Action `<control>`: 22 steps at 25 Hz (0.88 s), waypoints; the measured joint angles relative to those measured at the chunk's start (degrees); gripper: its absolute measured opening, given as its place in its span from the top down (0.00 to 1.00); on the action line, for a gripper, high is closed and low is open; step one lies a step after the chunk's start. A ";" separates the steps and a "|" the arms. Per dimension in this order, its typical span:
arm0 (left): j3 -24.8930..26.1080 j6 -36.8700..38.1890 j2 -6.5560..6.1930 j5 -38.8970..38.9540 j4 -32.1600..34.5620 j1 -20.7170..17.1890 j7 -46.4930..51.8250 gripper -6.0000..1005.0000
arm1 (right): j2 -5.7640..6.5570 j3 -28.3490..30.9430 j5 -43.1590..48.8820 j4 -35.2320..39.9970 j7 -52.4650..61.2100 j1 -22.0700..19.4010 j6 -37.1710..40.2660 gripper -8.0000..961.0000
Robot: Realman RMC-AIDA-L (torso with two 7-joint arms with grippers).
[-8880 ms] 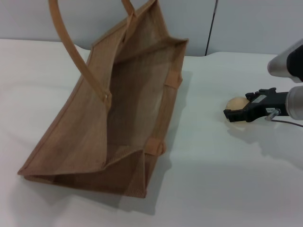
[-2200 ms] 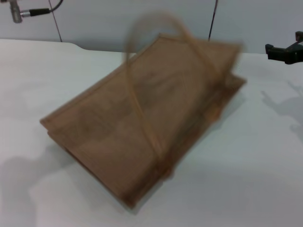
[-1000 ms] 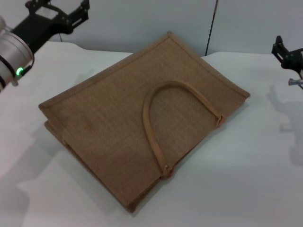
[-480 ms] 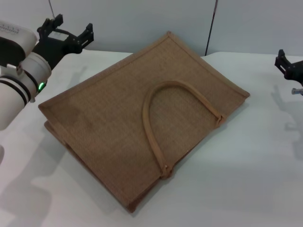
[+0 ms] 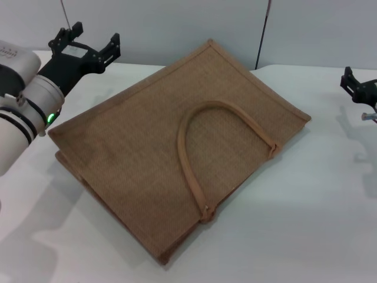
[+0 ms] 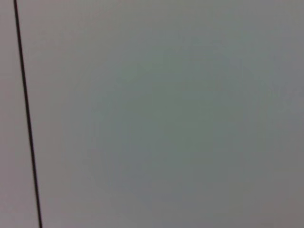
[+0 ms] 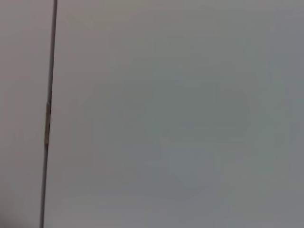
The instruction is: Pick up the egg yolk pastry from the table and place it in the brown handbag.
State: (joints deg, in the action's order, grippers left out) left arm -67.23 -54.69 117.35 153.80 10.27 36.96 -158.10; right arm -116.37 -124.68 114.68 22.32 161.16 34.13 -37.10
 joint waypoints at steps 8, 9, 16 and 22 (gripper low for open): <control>0.00 -3.20 -0.10 0.09 -0.05 -0.45 0.08 0.13 | 0.04 -0.74 0.35 0.27 -0.85 1.00 -1.46 0.06; -0.01 -3.21 -0.13 0.08 -0.06 -0.45 0.07 0.13 | 0.06 -1.08 0.37 0.23 -0.88 1.13 -2.10 0.06; 0.00 -3.26 -0.19 0.11 -0.08 -0.41 0.06 0.13 | 0.19 -2.19 0.45 0.00 -0.94 1.47 -7.44 0.06; -0.01 -3.30 -0.20 0.38 -0.08 -0.10 0.04 0.13 | 0.18 -2.34 0.45 -0.07 -0.94 1.48 -8.11 0.06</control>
State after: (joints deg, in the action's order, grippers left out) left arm -67.24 -57.99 117.15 154.18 10.19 36.86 -158.06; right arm -116.19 -127.01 115.14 22.25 160.22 35.61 -45.20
